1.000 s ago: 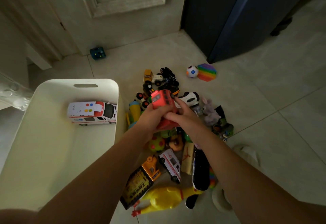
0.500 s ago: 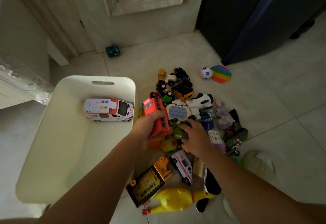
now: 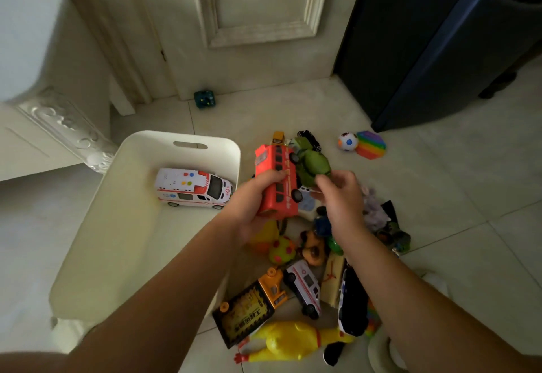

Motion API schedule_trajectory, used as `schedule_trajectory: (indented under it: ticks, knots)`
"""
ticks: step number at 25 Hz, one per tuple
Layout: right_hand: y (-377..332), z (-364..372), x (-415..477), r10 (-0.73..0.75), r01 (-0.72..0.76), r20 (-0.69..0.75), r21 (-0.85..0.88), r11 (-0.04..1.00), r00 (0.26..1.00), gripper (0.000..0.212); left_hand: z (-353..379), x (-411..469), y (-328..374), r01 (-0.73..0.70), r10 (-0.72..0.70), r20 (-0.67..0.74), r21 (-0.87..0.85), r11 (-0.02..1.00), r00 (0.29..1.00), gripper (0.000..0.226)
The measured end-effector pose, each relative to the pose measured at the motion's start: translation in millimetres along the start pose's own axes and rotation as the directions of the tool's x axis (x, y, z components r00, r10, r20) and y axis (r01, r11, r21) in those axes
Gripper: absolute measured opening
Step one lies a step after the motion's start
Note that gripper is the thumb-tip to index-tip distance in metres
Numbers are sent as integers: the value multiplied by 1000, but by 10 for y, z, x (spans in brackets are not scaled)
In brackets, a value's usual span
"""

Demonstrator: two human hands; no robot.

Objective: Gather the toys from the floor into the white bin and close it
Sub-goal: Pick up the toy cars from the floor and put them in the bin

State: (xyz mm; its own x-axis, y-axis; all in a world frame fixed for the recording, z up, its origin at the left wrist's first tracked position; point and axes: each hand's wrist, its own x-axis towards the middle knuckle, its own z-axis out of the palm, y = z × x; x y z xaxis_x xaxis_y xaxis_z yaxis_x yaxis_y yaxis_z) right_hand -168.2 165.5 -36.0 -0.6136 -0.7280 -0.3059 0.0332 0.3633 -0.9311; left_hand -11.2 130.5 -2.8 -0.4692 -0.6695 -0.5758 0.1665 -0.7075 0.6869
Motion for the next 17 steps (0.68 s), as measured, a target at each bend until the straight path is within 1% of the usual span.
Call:
schedule_trajectory:
  ticks: [1,2,4,5,6,8,9,10,11,12,13,14,15,16,17]
  knots:
    - [-150,112,-86,-38,38,20,17,999,999,14,-67,-105,132,-48,47,23,18,999,999,25]
    - [-285,232,-188,-75,73,51,42,996,996,16,-159,-211,270,-92,91,39,33,995,995,27]
    - [-446,496,-385,-124,111,120,104,988,985,21,-424,-404,500,-151,149,48,54,987,988,37]
    - [-460,657,-474,-116,98,147,120,988,982,27,-587,-496,588,-166,164,38,63,984,986,36]
    - [-452,853,-577,-85,64,172,120,991,981,32,-785,-596,659,-170,171,-4,80,982,985,32]
    - [-330,1225,-766,2,-21,196,97,995,981,39,-1165,-710,707,-106,127,-160,135,985,979,27]
    - [-236,1414,-842,54,-72,199,84,994,979,41,-1363,-720,688,-47,85,-233,166,985,969,31]
    - [-134,1575,-910,103,-118,202,62,991,974,39,-1516,-710,652,12,42,-282,185,983,958,37]
    - [-30,1737,-964,149,-157,193,24,987,970,32,-1661,-668,594,70,-3,-323,197,978,946,41]
    - [69,1865,-1005,196,-194,147,-26,981,970,23,-1766,-610,519,138,-52,-365,215,967,930,42]
    - [158,1967,-1024,249,-245,72,-66,967,966,18,-1850,-534,429,203,-92,-401,243,949,911,39]
    - [220,2051,-1035,316,-315,1,-71,946,949,24,-1922,-458,332,255,-117,-436,274,927,892,33]
    - [287,2129,-1028,391,-394,-59,-62,917,918,36,-1974,-370,233,291,-125,-471,299,909,873,27]
    - [355,2209,-1010,449,-457,-116,-60,887,886,45,-2040,-258,130,318,-133,-505,301,899,853,27]
    - [435,2275,-987,481,-498,-168,-79,864,861,50,-2096,-142,20,338,-141,-525,299,893,839,33]
